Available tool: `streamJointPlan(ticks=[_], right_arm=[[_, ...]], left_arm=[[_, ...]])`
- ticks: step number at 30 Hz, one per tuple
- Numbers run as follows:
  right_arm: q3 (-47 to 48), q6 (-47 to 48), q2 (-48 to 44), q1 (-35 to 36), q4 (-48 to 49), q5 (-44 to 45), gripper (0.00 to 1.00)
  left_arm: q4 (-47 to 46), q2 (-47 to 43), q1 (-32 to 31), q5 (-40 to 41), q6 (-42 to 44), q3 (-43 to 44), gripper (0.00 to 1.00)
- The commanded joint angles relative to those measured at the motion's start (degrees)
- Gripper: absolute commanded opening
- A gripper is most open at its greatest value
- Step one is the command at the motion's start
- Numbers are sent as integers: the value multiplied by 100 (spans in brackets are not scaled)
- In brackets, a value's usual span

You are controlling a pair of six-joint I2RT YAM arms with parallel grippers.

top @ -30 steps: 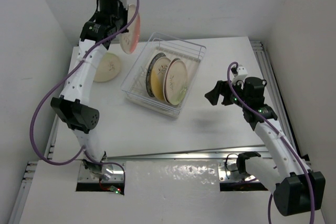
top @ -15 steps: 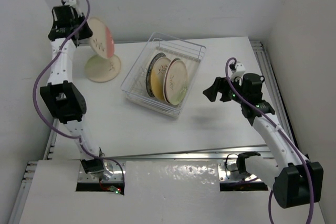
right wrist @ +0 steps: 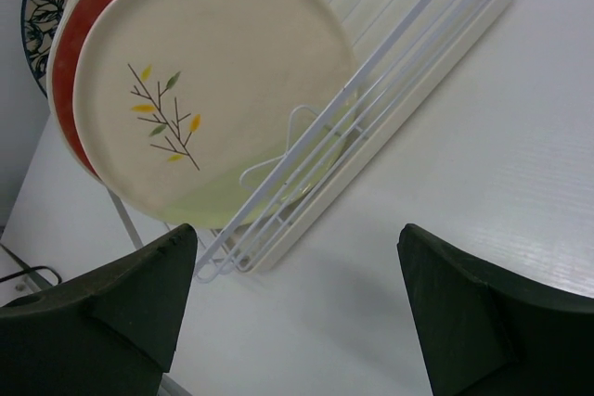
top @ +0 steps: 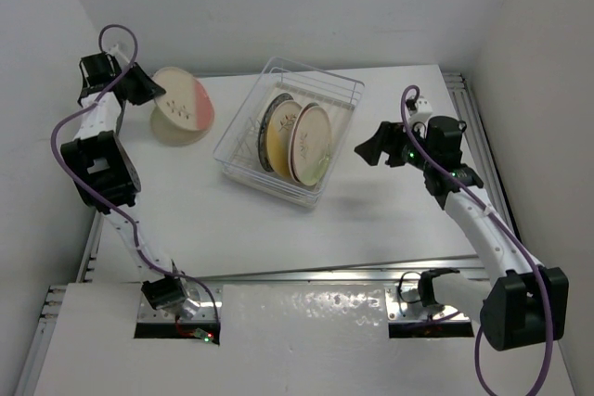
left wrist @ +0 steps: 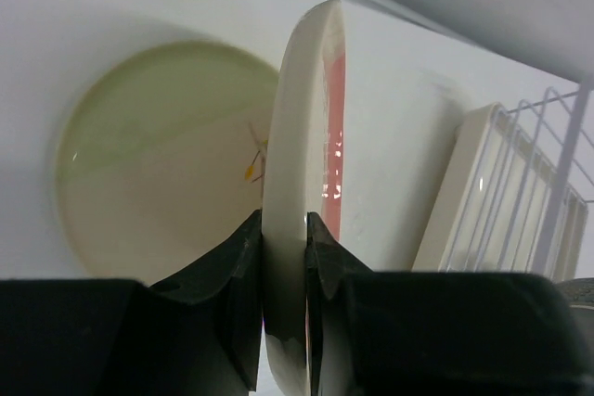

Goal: Unload the plates from the dish rack

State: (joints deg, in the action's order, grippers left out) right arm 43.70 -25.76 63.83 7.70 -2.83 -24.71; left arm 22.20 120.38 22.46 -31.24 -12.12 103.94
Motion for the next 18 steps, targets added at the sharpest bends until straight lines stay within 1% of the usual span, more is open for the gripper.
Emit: streamJointPlan(ticks=[1, 8, 15, 18], right_arm=[[332, -114, 15, 65, 160, -69, 87], [604, 70, 59, 144, -226, 168, 87], [798, 89, 156, 170, -323, 177, 87], [780, 97, 156, 205, -341, 177, 87]], left_arm=[[-1436, -260, -14, -716, -343, 4, 0], [-1675, -58, 118, -734, -678, -164, 0], [-1684, 21, 119, -690, -599, -251, 0], [-1640, -14, 127, -480, -476, -374, 0]])
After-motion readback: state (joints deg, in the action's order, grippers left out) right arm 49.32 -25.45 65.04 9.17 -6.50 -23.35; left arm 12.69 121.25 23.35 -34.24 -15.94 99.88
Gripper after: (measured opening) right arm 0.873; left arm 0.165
